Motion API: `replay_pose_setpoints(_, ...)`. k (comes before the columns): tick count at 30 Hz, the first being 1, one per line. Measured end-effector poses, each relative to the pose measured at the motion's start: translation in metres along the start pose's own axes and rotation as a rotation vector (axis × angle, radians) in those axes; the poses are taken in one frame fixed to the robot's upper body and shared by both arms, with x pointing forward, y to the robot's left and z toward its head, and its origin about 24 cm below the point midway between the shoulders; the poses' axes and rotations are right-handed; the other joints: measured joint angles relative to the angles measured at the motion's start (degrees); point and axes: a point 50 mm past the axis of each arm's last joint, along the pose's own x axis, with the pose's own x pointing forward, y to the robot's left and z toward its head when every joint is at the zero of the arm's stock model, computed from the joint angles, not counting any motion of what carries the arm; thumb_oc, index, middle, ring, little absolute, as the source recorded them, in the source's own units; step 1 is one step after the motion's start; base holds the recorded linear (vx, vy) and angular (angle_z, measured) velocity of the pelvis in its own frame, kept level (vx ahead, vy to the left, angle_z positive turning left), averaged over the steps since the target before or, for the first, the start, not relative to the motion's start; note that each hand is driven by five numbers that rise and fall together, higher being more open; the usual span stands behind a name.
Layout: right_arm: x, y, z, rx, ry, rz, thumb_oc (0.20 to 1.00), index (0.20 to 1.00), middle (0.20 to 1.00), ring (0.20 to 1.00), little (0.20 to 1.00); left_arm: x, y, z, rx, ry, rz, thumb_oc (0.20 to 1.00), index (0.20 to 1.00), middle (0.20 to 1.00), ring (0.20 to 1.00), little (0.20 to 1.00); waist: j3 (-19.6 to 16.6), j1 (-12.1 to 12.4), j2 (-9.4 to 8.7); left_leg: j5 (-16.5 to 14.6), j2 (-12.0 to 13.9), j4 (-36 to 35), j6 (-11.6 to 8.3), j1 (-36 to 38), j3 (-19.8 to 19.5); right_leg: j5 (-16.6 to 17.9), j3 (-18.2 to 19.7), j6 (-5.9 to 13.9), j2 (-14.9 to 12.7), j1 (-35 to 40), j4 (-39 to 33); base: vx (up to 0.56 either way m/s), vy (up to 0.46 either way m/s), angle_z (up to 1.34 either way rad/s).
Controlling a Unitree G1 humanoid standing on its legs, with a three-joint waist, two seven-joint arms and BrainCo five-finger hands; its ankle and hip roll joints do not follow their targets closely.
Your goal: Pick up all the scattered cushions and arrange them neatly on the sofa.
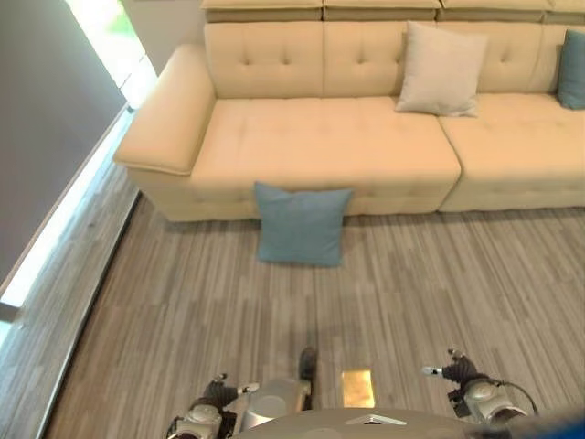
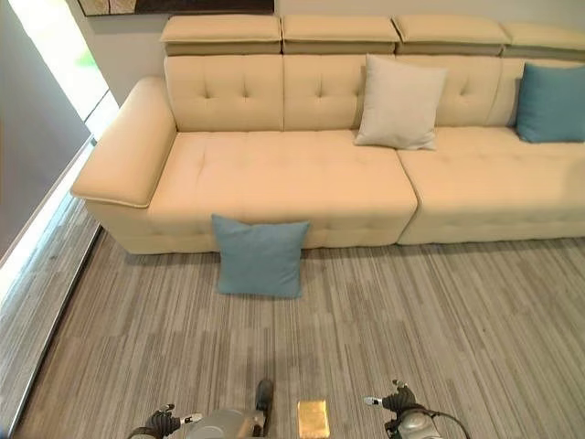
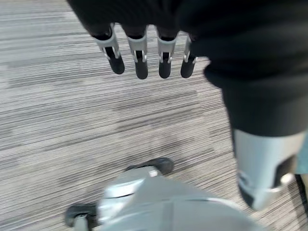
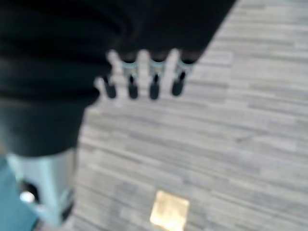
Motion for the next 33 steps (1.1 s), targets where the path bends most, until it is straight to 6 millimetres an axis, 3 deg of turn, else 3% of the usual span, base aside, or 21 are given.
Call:
replay_pose_setpoints(1, 0.001, 0.0, 0.005, 0.0, -0.018, 0.002, 1.0, 1.0, 1.0, 1.0, 1.0, 0.001, 0.002, 0.005, 0.023, -0.008, 0.0, 1.0, 1.0, 1.0, 1.0, 1.0, 0.34, -0.59, 0.48, -0.41, 0.5, -0.75, 0.08, 1.83, -1.13, -1.52, -1.58, 2.19, -2.03, -7.48, 17.91, 0.09, 0.113, 0.25)
replay_pose_setpoints(2, 0.0, 0.0, 0.008, 0.003, -0.033, 0.004, 1.0, 1.0, 1.0, 1.0, 1.0, 0.002, 0.004, 0.007, 0.036, -0.015, 0.004, 1.0, 1.0, 1.0, 1.0, 1.0, 0.19, -1.29, -0.08, -0.71, -0.14, -0.73, -0.32, 2.49, -1.75, -2.52, -2.48, 3.45, -4.14, -10.47, 24.19, 0.15, 0.086, 0.33)
replay_pose_setpoints(4, 0.0, 0.005, 0.007, 0.008, -0.036, 0.016, 1.0, 1.0, 1.0, 1.0, 1.0, 0.003, 0.01, 0.011, 0.048, -0.033, 0.017, 1.0, 1.0, 1.0, 1.0, 1.0, -0.4, -2.2, -1.08, -2.86, -2.03, -0.41, 1.32, 3.47, -3.61, -2.84, -2.64, 4.73, -7.94, -14.67, 32.57, 0.18, 0.025, 0.51)
replay_pose_setpoints(5, -0.001, 0.008, 0.005, 0.014, -0.032, 0.024, 1.0, 1.0, 1.0, 1.0, 1.0, 0.004, 0.012, 0.019, 0.054, -0.048, 0.022, 1.0, 1.0, 1.0, 1.0, 1.0, -0.28, -2.83, -1.06, -3.07, -2.73, -0.75, 1.49, 5.23, -5.66, -4.15, -2.87, 3.66, -8.64, -14.33, 33.05, 0.17, -0.016, 0.53)
replay_pose_setpoints(7, -0.001, 0.007, 0.005, 0.029, -0.037, 0.021, 1.0, 1.0, 1.0, 1.0, 1.0, 0.006, 0.01, 0.031, 0.06, -0.075, 0.016, 1.0, 1.0, 1.0, 1.0, 1.0, 0.85, -2.9, 0.35, -3.62, -2.22, -0.67, 1.27, 5.82, -7.65, -5.32, -2.56, 1.64, -6.75, -14.73, 25.37, 0.21, -0.032, 0.47)
replay_pose_setpoints(9, -0.001, 0.006, 0.011, 0.033, -0.055, 0.021, 1.0, 1.0, 1.0, 1.0, 1.0, 0.007, 0.007, 0.041, 0.056, -0.1, 0.011, 1.0, 1.0, 1.0, 1.0, 1.0, 2.4, -3.63, 1.24, -4.96, -2.52, -0.42, -0.62, 6.56, -8.99, -4.75, -1.23, 1.38, -5.95, -18.68, 15.91, 0.31, -0.05, 0.45)
replay_pose_setpoints(12, 0.0, 0.01, 0.018, 0.039, -0.077, 0.036, 1.0, 1.0, 1.0, 1.0, 1.0, 0.007, 0.008, 0.039, 0.058, -0.089, 0.014, 1.0, 1.0, 1.0, 1.0, 1.0, 3.41, -5.67, 1.97, -6.08, -2.71, -0.66, -0.29, 7.51, -10.97, 1.9, 0.58, 1.57, -4.51, -22.59, 5.1, 0.2, -0.019, 0.41)
replay_pose_setpoints(13, -0.001, 0.013, 0.018, 0.042, -0.073, 0.045, 1.0, 1.0, 1.0, 1.0, 1.0, 0.007, 0.011, 0.034, 0.061, -0.074, 0.021, 1.0, 1.0, 1.0, 1.0, 1.0, 4.09, -5.63, 0.53, -6.75, -3.91, -0.85, -0.13, 9.31, -11.62, 6.64, 0.92, 2.35, -4.8, -23.23, -0.8, 0.33, -0.045, 0.31)
replay_pose_setpoints(15, -0.001, 0.014, 0.015, 0.046, -0.064, 0.046, 1.0, 1.0, 1.0, 1.0, 1.0, 0.006, 0.012, 0.028, 0.062, -0.056, 0.022, 1.0, 1.0, 1.0, 1.0, 1.0, 4.4, -5.81, -0.82, -8.04, -5.46, -0.94, 0.48, 10.71, -13.07, 9.37, 0.25, 2.17, -6.55, -22.8, -3.54, 0.26, -0.058, 0.47)
replay_pose_setpoints(16, -0.002, 0.015, 0.007, 0.044, -0.041, 0.047, 1.0, 1.0, 1.0, 1.0, 1.0, 0.005, 0.008, 0.021, 0.06, -0.04, 0.012, 1.0, 1.0, 1.0, 1.0, 1.0, 3.67, -6.34, -2.26, -9.03, -6.19, -0.9, 1.15, 12.24, -14.28, 12.29, -0.16, 0.6, -7.73, -22.09, -4.39, 0.29, -0.09, 0.53)
replay_pose_setpoints(19, -0.004, 0.017, -0.002, 0.045, -0.015, 0.05, 1.0, 1.0, 1.0, 1.0, 1.0, 0.003, 0.002, 0.013, 0.063, -0.023, -0.014, 1.0, 1.0, 1.0, 1.0, 1.0, 2.51, -7.28, -1.68, -11.28, -4.6, 0.0, -1.47, 14.13, -18.69, 17.85, -0.93, -1.74, -6.31, -17.91, -7.71, 0.26, -0.112, 0.76)
replay_pose_setpoints(20, -0.004, 0.016, -0.004, 0.045, -0.009, 0.049, 1.0, 1.0, 1.0, 1.0, 1.0, 0.003, 0.002, 0.013, 0.063, -0.025, -0.015, 1.0, 1.0, 1.0, 1.0, 1.0, 2.3, -6.77, -1.85, -12.02, -4.35, 1.11, -2.92, 14.34, -18.37, 18.88, -1.57, -4.71, -6.09, -16.65, -8.52, 0.31, -0.159, 0.84)
replay_pose_setpoints(21, -0.003, 0.014, -0.001, 0.045, -0.019, 0.044, 1.0, 1.0, 1.0, 1.0, 1.0, 0.003, 0.002, 0.011, 0.062, -0.02, -0.017, 1.0, 1.0, 1.0, 1.0, 1.0, 2.18, -6.51, -1.85, -13.13, -4.27, 4.41, -5.46, 13.79, -18.2, 18.74, -2.9, -6.07, -5.99, -14.32, -10.05, 0.23, -0.104, 0.5)
replay_pose_setpoints(22, -0.003, 0.012, 0.001, 0.046, -0.025, 0.039, 1.0, 1.0, 1.0, 1.0, 1.0, 0.003, 0.001, 0.01, 0.061, -0.017, -0.019, 1.0, 1.0, 1.0, 1.0, 1.0, 2.1, -6.71, -1.81, -13.76, -4.43, 6.84, -6.58, 13.46, -18.04, 18.26, -3.03, -6.58, -5.91, -12.92, -10.81, 0.2, -0.097, 0.39)
replay_pose_setpoints(25, -0.001, 0.005, 0.013, 0.053, -0.073, 0.022, 1.0, 1.0, 1.0, 1.0, 1.0, 0.001, -0.006, 0.003, 0.054, 0.001, -0.036, 1.0, 1.0, 1.0, 1.0, 1.0, 0.95, -5.89, -1.36, -16.64, -4.93, 18.77, -10.86, 9.54, -12.51, 17.23, -2.7, -7.84, -5.59, -9.43, -13.12, 0.09, -0.08, 0.09)
replay_pose_setpoints(26, -0.001, 0.004, 0.017, 0.055, -0.089, 0.021, 1.0, 1.0, 1.0, 1.0, 1.0, 0.0, -0.007, 0.002, 0.053, 0.004, -0.039, 1.0, 1.0, 1.0, 1.0, 1.0, 0.94, -5.71, -1.37, -16.64, -5.18, 22.4, -11.1, 7.78, -11.46, 16.55, -2.63, -8.4, -5.59, -8.9, -13.23, 0.03, -0.089, 0.04)
replay_pose_setpoints(27, 0.001, 0.002, 0.025, 0.063, -0.113, 0.016, 1.0, 1.0, 1.0, 1.0, 1.0, 0.002, -0.006, 0.01, 0.051, -0.016, -0.037, 1.0, 1.0, 1.0, 1.0, 1.0, 0.97, -5.47, -1.33, -16.08, -5.19, 34.32, -12.33, 1.74, -7.9, 15.41, -2.51, -8.92, -5.39, -8.67, -13.09, 0.05, -0.077, -0.02)
replay_pose_setpoints(28, 0.001, 0.002, 0.025, 0.07, -0.108, 0.017, 1.0, 1.0, 1.0, 1.0, 1.0, 0.003, -0.005, 0.013, 0.052, -0.022, -0.033, 1.0, 1.0, 1.0, 1.0, 1.0, 1.15, -4.94, -1.61, -15.8, -4.69, 40.46, -12.64, -1.46, -5.88, 15.27, -2.21, -9.25, -5.52, -8.31, -13.31, 0.08, -0.066, -0.11)
replay_pose_setpoints(29, 0.001, 0.004, 0.026, 0.081, -0.107, 0.02, 1.0, 1.0, 1.0, 1.0, 1.0, 0.003, -0.003, 0.012, 0.053, -0.021, -0.028, 1.0, 1.0, 1.0, 1.0, 1.0, 1.21, -4.43, -1.96, -17.07, -2.76, 43.65, -11.67, -4.05, -4.95, 14.13, -1.95, -10.45, -5.35, -6.99, -13.35, 0.12, -0.038, -0.18)
replay_pose_setpoints(31, 0.001, 0.006, 0.025, 0.086, -0.101, 0.023, 1.0, 1.0, 1.0, 1.0, 1.0, 0.004, 0.001, 0.017, 0.055, -0.037, -0.02, 1.0, 1.0, 1.0, 1.0, 1.0, 1.77, -4.17, -3.36, -17.09, 0.2, 42.35, -11.85, -5.99, -4.66, 13.03, -1.74, -11.06, -5.53, -6.28, -13.34, 0.13, 0.009, -0.06)
replay_pose_setpoints(33, 0.001, 0.007, 0.024, 0.09, -0.095, 0.026, 1.0, 1.0, 1.0, 1.0, 1.0, 0.005, 0.006, 0.025, 0.06, -0.063, -0.008, 1.0, 1.0, 1.0, 1.0, 1.0, 2.22, -4.18, -3.81, -16.89, 4.44, 35.75, -11.37, -7.61, -2.17, 12.66, -1.79, -10.91, -5.6, -5.8, -13.93, 0.13, 0.06, 0.0)
